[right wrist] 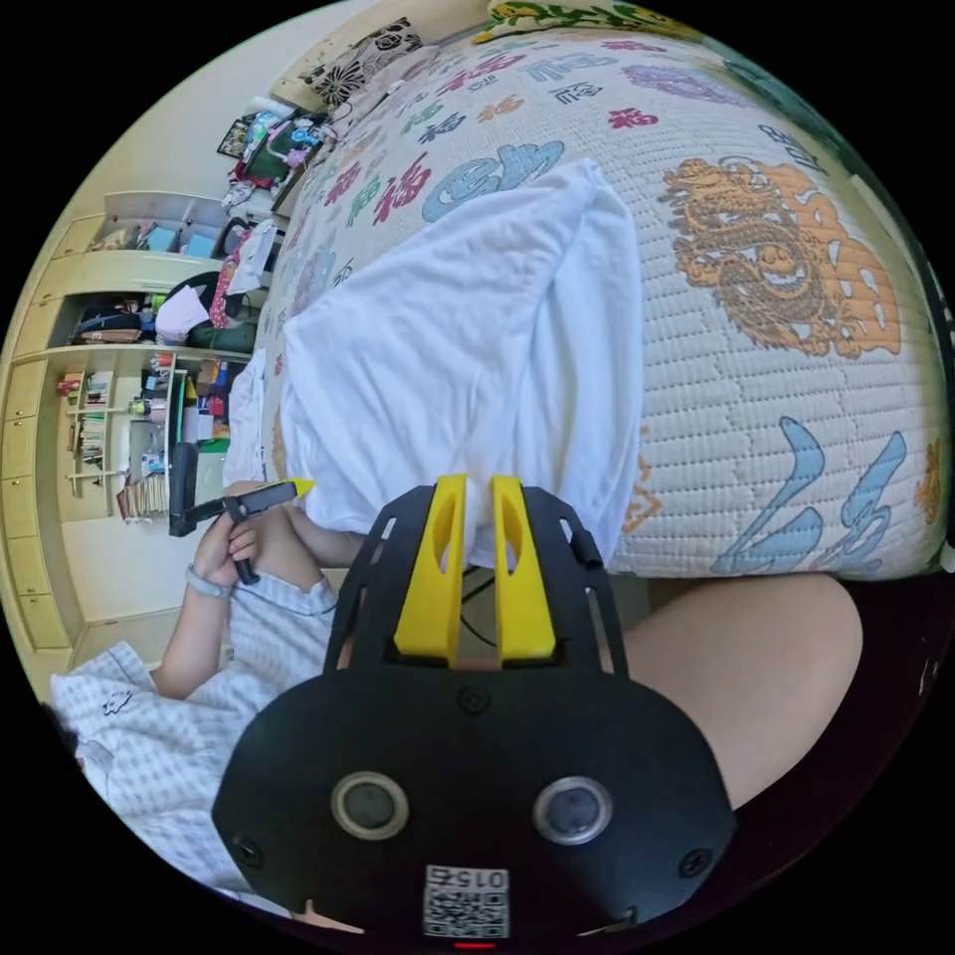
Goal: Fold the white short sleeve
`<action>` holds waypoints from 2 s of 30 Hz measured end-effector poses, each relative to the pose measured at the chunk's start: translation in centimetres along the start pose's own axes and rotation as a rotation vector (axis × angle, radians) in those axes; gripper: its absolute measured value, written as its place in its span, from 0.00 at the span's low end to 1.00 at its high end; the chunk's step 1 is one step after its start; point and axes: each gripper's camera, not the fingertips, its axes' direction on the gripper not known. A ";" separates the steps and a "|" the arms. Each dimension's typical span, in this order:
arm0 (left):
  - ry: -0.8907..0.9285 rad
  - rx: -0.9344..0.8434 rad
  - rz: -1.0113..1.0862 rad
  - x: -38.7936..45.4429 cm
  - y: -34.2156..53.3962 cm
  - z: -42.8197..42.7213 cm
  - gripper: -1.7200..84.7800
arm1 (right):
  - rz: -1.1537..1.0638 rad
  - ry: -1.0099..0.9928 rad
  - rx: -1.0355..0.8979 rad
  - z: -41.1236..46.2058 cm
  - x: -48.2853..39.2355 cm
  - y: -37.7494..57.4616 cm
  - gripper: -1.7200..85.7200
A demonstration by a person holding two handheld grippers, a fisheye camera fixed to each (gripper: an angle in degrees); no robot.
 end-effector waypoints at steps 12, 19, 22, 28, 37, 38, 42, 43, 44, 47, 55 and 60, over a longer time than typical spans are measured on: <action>-0.032 0.088 -0.242 -4.1 3.0 -2.9 0.07 | 0.079 -0.047 0.051 0.5 1.7 1.1 0.05; 0.023 0.013 -0.158 -2.7 2.7 -1.5 0.10 | 0.018 -0.133 -0.034 1.5 0.7 1.6 0.10; 0.007 -0.077 -0.147 -2.7 2.1 0.6 0.05 | -0.009 -0.125 -0.090 2.8 0.0 1.0 0.05; 0.056 -0.079 -0.217 -4.4 3.3 -0.2 0.08 | 0.027 -0.094 -0.094 3.4 0.0 0.6 0.03; -0.010 0.091 -0.158 -2.5 4.6 -5.9 0.12 | 0.064 -0.079 0.020 0.3 0.0 0.4 0.05; 0.039 0.138 -0.156 -2.5 3.9 -6.9 0.13 | 0.068 -0.100 0.071 -0.6 0.2 0.0 0.06; 0.039 0.206 -0.152 -2.1 0.1 -7.3 0.14 | 0.085 -0.129 0.114 -0.6 0.1 -2.7 0.09; 0.033 0.192 -0.155 -2.0 -1.2 -6.4 0.14 | 0.079 -0.124 0.090 0.2 -0.4 -3.8 0.08; 0.064 0.162 -0.164 -2.1 -2.3 -5.4 0.14 | 0.064 -0.116 0.054 1.4 -1.0 -4.9 0.08; 0.107 0.151 -0.202 -2.8 -3.2 -3.8 0.08 | 0.024 -0.019 -0.046 4.7 -2.6 -6.8 0.03; -0.069 0.237 -0.329 -8.1 0.8 -6.5 0.03 | 0.066 -0.070 0.006 6.3 -2.9 -7.1 0.02; 0.093 0.320 -0.343 -11.1 4.7 -9.2 0.10 | 0.057 0.009 0.035 5.3 -5.9 -7.6 0.03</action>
